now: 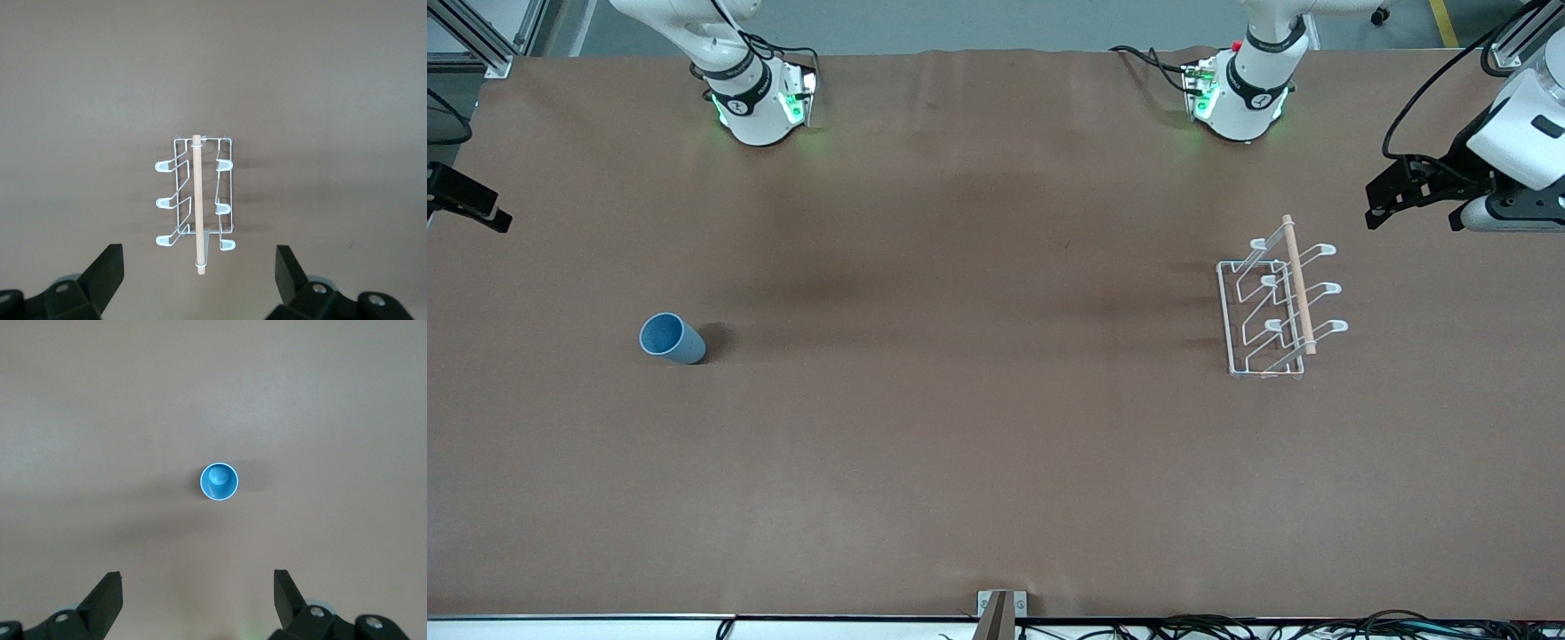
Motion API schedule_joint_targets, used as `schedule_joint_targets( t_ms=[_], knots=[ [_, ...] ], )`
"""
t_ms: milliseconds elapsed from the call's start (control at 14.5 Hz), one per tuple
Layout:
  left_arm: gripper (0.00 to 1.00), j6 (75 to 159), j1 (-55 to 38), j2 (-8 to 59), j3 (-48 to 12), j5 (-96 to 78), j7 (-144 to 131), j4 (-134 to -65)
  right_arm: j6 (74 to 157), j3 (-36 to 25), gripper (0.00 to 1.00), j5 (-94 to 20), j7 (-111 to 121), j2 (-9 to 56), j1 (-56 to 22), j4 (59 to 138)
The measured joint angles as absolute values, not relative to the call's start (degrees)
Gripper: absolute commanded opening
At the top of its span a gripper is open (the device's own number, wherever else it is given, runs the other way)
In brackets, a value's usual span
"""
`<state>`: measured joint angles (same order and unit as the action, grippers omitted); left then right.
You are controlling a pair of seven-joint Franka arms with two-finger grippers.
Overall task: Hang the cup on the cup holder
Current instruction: 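Move the right gripper toward the light blue cup, then lower the right gripper and grasp the blue cup's rim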
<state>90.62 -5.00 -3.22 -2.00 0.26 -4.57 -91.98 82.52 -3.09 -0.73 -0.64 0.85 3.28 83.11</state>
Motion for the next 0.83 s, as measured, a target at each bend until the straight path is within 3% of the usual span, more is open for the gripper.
schedule_joint_targets(
  t_ms=[413, 826],
  knots=[
    [1.00, 90.62, -5.00, -3.22, -2.00, 0.26, -4.57, -91.98, 82.92, -3.10, 1.00, -0.73, -0.59, 0.85, 3.27, 86.67],
    [1.00, 90.62, -4.99, -3.18, -2.00, 0.26, -4.57, -92.17, 99.64, -4.38, 1.00, -0.60, 6.97, 1.54, 3.74, 102.32]
  ],
)
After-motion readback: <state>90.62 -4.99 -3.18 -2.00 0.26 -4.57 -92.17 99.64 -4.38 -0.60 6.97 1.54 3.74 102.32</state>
